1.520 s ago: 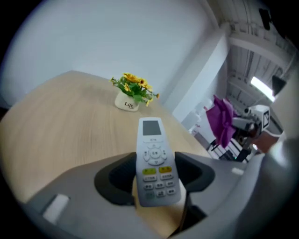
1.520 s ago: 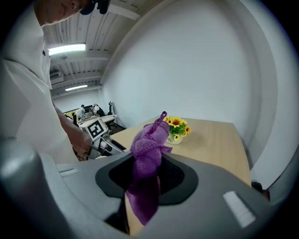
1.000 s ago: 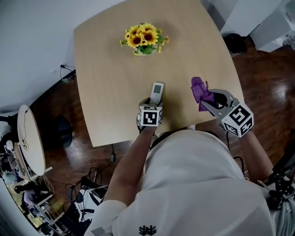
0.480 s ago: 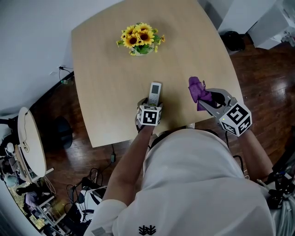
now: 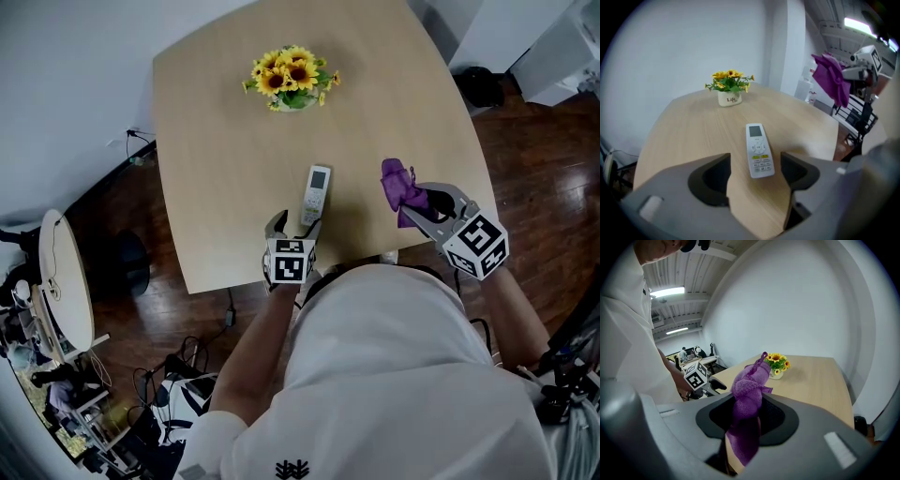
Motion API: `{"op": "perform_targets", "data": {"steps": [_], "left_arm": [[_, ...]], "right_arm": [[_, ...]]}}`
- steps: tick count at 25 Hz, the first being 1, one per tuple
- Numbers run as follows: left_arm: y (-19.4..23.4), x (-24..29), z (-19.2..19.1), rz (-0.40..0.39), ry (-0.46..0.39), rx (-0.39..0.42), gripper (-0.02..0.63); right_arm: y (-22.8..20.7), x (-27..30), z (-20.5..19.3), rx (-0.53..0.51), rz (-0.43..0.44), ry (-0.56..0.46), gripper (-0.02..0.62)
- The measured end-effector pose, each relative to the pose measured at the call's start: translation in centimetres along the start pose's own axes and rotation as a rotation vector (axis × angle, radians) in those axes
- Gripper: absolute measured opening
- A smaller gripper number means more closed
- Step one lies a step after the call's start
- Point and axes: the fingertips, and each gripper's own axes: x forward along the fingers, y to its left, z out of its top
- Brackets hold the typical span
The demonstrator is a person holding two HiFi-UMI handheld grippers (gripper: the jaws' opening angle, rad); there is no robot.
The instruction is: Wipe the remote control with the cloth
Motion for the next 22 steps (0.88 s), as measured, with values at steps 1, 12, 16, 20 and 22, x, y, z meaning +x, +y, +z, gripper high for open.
{"op": "perform_targets", "data": {"steps": [1,12,16,20,22], "left_arm": [[-0.1,-0.9,0.0,0.000,-0.010,-0.024,0.353],[-1.8,-9.2,-1.0,0.073,-0.112,-0.108,0.350],[-4.0,-10.9,-1.8,0.095,-0.128,-0.153,0.336],[-6.8,-11.7,-2.9,0.053,-0.166,-0.113,0.287],[-8.0,-11.8,-3.3,0.006,-0.169,-0.076,0.287]], "right_arm": [[0.1,-0.1,-0.1,-0.002,0.007,-0.002,0.124],[1.4,-2.2,-1.0,0.000,0.106,-0.032,0.124],[0.9,-3.0,-3.1,0.030,0.118,-0.016,0.124],[2.4,-3.8,-5.4,0.034,0.099,0.001,0.124],[3.1,-4.2,-5.6,0.028,0.088,-0.002,0.124]]}}
